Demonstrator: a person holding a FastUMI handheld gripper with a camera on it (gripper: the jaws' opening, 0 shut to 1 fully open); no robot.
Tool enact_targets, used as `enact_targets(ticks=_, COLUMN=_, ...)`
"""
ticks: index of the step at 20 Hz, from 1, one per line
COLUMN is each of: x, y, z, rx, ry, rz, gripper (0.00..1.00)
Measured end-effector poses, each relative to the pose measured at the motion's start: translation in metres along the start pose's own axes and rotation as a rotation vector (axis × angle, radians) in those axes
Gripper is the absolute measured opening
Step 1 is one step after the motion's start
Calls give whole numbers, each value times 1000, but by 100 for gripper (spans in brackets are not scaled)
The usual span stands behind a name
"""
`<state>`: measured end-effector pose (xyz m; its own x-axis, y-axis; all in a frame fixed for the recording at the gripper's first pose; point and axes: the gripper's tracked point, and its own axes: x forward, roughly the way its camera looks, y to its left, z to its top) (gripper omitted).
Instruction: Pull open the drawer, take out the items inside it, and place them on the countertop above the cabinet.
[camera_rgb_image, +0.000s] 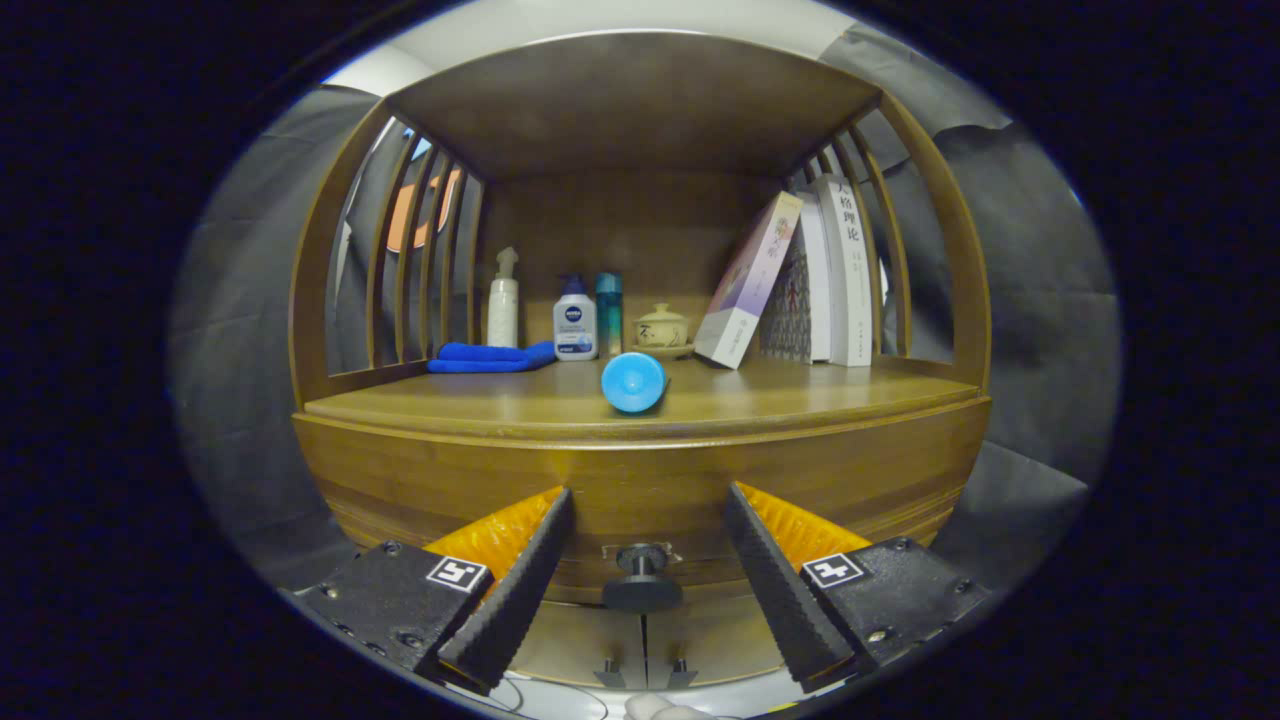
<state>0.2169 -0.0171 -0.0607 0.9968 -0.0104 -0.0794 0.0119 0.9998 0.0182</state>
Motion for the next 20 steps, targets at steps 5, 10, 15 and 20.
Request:
enact_targets(ticks=5, x=-71, y=-11, z=40, rx=-28, ry=-74, rz=-15, gripper=100)
enact_targets(ticks=10, x=-165, y=-6, z=72, rx=-18, ry=-120, rz=25, gripper=99)
enact_targets(ticks=15, x=-239, y=-11, z=87, rx=19, ry=-157, rz=2, gripper=99)
enact_targets(ticks=20, x=-272, y=-12, z=82, rx=-17, ry=-184, rz=-14, gripper=99)
